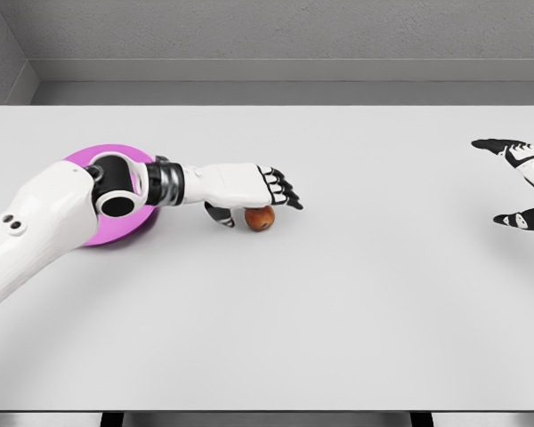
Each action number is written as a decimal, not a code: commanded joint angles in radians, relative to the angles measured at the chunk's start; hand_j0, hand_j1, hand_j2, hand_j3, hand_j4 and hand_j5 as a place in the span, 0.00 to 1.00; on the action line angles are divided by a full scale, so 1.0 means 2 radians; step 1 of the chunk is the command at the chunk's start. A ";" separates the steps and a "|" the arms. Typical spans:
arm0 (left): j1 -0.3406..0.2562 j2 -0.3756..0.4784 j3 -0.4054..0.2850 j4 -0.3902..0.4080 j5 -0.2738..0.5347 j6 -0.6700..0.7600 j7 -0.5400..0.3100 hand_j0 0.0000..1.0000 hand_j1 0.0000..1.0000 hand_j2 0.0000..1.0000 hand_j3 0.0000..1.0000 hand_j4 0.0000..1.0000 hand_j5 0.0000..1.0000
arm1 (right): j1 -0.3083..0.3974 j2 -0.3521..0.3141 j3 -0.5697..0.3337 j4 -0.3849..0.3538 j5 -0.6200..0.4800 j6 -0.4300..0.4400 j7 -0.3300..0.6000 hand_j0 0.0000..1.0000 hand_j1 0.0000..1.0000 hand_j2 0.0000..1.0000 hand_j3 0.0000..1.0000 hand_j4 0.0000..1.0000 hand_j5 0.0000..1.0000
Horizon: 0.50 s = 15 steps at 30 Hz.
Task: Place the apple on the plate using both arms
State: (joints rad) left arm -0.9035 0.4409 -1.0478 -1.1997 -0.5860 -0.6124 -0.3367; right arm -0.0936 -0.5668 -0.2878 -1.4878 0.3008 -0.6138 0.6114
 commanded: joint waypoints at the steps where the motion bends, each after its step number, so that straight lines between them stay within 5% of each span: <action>1: 0.000 0.000 -0.001 0.002 0.004 0.001 0.000 0.99 0.99 0.99 0.99 0.99 0.99 | 0.000 0.000 0.000 0.000 -0.004 0.001 0.000 1.00 1.00 1.00 1.00 1.00 1.00; 7: 0.000 0.000 -0.002 0.000 0.004 0.001 -0.013 0.74 0.74 0.74 0.74 0.74 0.74 | 0.001 0.000 -0.001 0.000 -0.004 0.001 0.000 1.00 1.00 1.00 1.00 1.00 1.00; 15: 0.002 0.000 -0.004 -0.009 0.005 0.001 -0.020 0.73 0.73 0.73 0.73 0.73 0.73 | 0.002 0.000 0.000 -0.001 -0.004 0.001 0.000 1.00 1.00 1.00 1.00 1.00 1.00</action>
State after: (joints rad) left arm -0.9004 0.4401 -1.0560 -1.2131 -0.5824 -0.6126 -0.3749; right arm -0.0905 -0.5667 -0.2883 -1.4883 0.3008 -0.6138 0.6114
